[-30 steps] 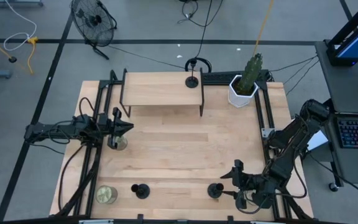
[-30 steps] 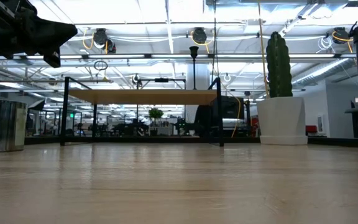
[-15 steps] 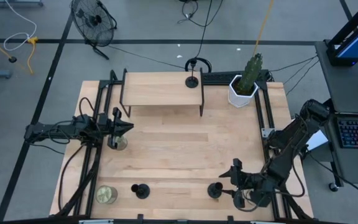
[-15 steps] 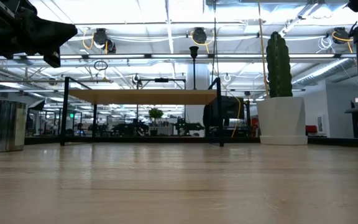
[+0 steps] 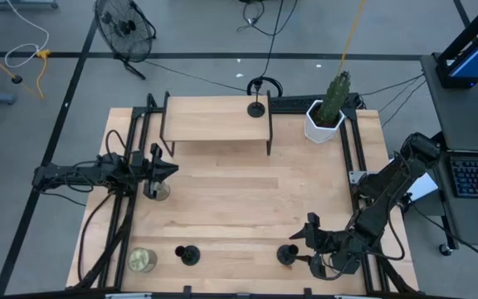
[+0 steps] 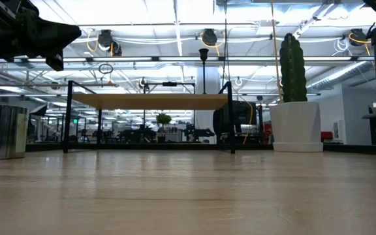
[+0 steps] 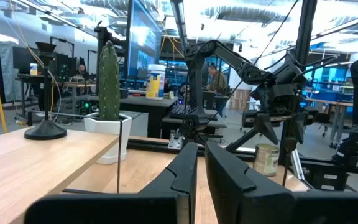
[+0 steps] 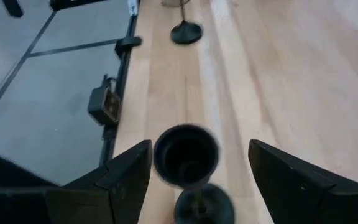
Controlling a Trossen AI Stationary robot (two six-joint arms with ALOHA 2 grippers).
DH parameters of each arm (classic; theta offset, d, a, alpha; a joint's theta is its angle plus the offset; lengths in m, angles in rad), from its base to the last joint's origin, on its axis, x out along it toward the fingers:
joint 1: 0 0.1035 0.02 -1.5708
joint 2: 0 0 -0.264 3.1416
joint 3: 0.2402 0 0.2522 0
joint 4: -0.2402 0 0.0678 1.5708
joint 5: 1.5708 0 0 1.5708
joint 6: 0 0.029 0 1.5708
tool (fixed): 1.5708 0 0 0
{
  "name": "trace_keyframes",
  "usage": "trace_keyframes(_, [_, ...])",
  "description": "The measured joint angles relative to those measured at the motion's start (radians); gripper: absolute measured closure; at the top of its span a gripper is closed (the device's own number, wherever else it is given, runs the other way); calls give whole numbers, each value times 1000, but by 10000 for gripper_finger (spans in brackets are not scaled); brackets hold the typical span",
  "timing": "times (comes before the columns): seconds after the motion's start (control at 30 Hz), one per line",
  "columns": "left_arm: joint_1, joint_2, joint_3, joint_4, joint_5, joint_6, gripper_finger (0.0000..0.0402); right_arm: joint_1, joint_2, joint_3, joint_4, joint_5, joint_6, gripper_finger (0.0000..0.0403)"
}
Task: Pick & Place candle stick holders
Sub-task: Align the right black candle holder with the other black candle holder on the shelf
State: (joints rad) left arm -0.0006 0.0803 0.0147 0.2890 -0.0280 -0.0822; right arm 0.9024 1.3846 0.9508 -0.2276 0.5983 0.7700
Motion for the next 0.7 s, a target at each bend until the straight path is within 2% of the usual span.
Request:
trace_keyframes(0.3, [0, 0, 0, 0, 0, 71, 364, -9, 0, 0, 4, -5, -1, 140])
trace_keyframes(0.7, [0, 0, 0, 0, 0, 74, 364, -45, 0, 0, 26, -58, -31, 140])
